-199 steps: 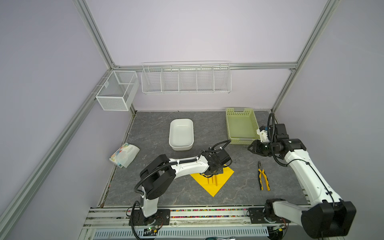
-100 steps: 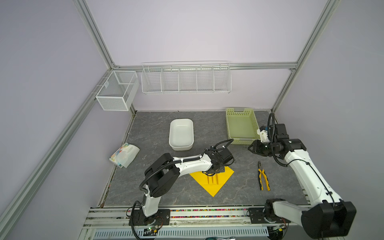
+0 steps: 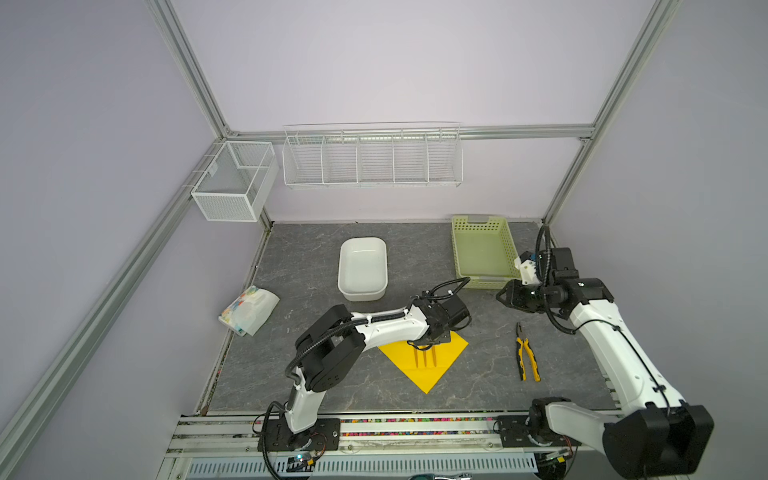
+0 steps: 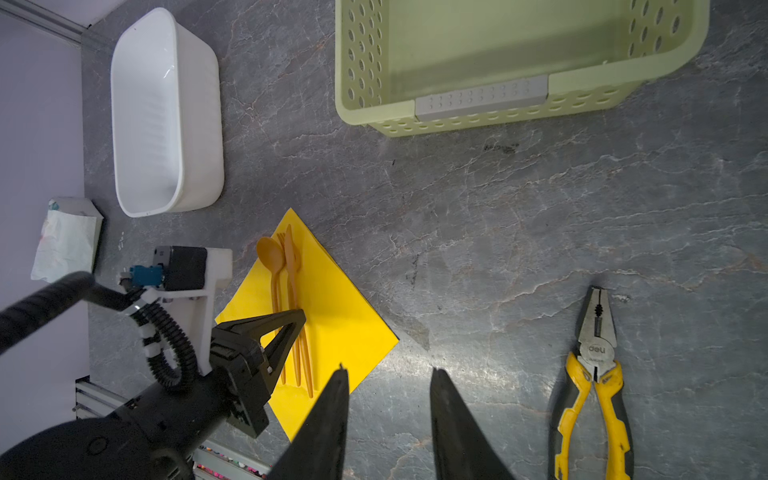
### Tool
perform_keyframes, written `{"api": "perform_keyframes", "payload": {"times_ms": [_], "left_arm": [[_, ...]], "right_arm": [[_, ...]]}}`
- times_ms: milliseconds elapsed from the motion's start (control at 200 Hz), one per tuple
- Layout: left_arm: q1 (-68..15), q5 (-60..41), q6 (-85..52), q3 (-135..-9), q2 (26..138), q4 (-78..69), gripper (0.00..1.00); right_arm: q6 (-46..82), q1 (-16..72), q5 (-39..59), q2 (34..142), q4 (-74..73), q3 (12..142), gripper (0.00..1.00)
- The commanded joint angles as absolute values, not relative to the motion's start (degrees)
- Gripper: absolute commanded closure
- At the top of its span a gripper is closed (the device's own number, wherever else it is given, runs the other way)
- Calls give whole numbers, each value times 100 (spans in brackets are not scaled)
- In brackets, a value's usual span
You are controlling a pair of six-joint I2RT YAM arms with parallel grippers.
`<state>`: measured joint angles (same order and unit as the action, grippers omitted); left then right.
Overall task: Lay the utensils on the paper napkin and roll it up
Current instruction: 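Lower the knife with the left gripper onto the napkin next to the fork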
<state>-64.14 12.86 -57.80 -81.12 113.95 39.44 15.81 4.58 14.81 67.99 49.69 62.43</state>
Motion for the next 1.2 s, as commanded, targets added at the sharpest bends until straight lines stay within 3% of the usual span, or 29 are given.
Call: {"api": "perform_keyframes", "payload": {"times_ms": [0,815,1200], "left_arm": [[-6441,1450,-5766,-8284,11500,4120,99],[-6434,1520,-5771,-8422,11655,4234,99],[-6432,1497,-5771,-8495,11741,4280,93]], "right_arm": [[1456,435,1459,6695,4977,6206,64],[1455,431,1450,6645,4983,6198,63],[1450,439,1446,6645,4975,6196,63]]}}
